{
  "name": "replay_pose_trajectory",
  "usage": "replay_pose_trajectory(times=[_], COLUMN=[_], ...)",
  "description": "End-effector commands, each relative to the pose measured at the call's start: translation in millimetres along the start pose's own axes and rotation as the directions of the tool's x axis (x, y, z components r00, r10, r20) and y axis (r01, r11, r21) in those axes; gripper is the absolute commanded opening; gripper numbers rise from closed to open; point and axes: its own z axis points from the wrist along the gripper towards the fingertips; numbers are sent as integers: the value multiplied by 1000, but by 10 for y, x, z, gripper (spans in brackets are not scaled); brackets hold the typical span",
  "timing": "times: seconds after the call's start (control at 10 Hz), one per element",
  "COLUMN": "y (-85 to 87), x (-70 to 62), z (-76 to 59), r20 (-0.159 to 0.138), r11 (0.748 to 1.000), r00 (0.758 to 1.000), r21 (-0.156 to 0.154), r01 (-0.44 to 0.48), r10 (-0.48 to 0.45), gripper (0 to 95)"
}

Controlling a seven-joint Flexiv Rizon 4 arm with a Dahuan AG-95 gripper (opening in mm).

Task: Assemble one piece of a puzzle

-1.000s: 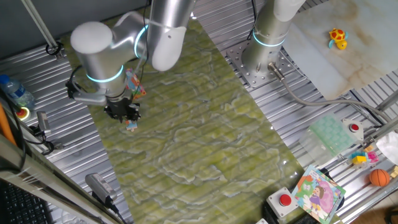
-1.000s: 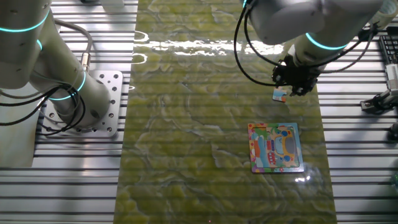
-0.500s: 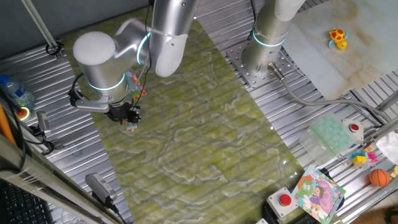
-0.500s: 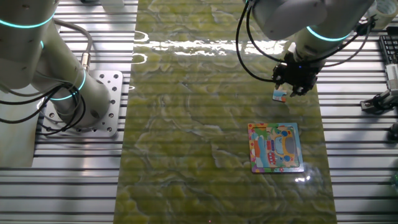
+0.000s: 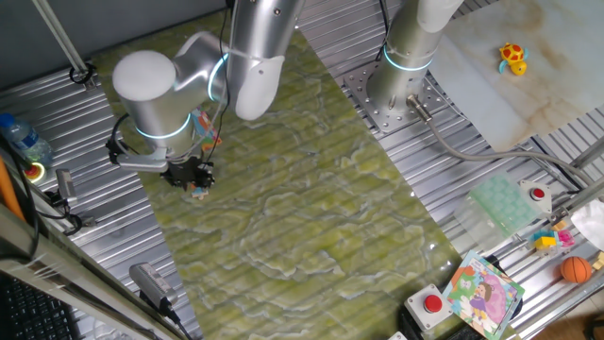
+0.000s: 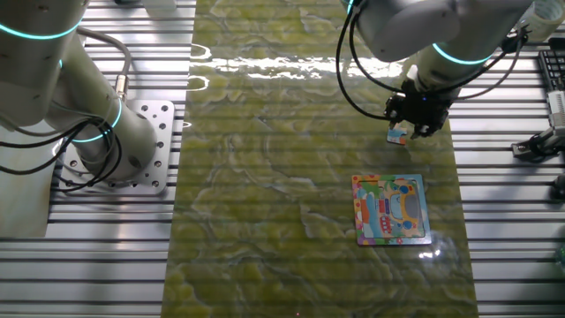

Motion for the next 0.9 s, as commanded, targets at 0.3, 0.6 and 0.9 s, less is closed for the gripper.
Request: replay_pose_trajectory(times=[0.3,0.6,0.9], y=[31,31,38], x=[53,53,63], z=[4,5,34], r20=[12,-9,-3], r11=[999,999,999], r00=[999,999,999], r21=[-8,1,2], r01=[46,42,48], r10=[-46,-42,-48], gripper=[570,380,380])
